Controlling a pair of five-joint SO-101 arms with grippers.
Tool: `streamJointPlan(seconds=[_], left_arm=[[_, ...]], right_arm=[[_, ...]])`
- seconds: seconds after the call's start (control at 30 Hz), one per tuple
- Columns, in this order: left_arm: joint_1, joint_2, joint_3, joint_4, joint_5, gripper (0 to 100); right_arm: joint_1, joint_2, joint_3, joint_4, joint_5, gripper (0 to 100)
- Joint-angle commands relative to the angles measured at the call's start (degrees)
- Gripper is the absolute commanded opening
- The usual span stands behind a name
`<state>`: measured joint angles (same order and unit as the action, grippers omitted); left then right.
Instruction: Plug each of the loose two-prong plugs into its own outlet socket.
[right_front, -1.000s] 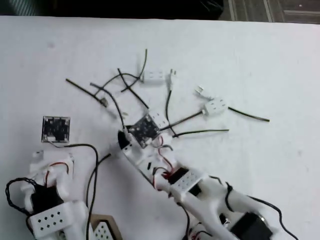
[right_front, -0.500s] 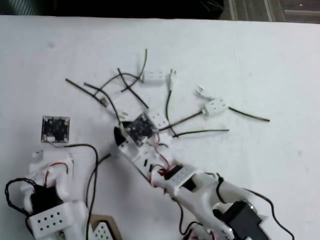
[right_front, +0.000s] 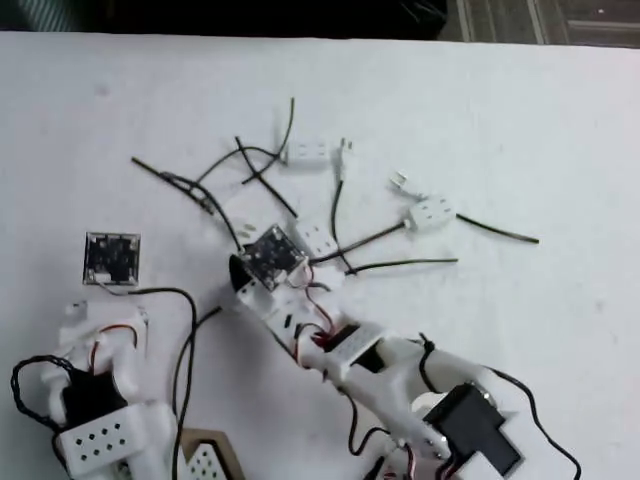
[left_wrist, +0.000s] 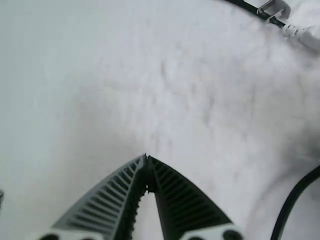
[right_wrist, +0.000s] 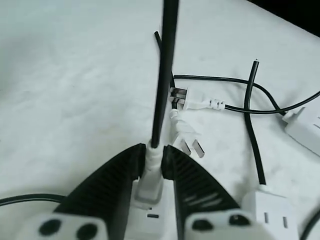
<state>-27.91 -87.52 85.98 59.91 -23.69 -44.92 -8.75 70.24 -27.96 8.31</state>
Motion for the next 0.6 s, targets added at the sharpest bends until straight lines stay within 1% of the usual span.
streamJointPlan(seconds=[0.0,0.23,0.37,0.57], left_arm=[[-0.04,-0.48,-2.02,-0.62,0.70,3],[-0.04,-0.48,-2.02,-0.62,0.70,3],[-0.04,-0.48,-2.02,-0.62,0.70,3],[-0.04,-0.48,-2.02,-0.62,0.70,3]], right_arm=[[1.19,-0.48,-1.58,-0.75,0.88,1.5],[3.03,-0.22,-1.41,-0.13,0.97,1.5],[2.86,-0.66,-1.41,2.95,0.62,1.5],[1.63,-0.75,-1.41,3.03,0.53,1.5]])
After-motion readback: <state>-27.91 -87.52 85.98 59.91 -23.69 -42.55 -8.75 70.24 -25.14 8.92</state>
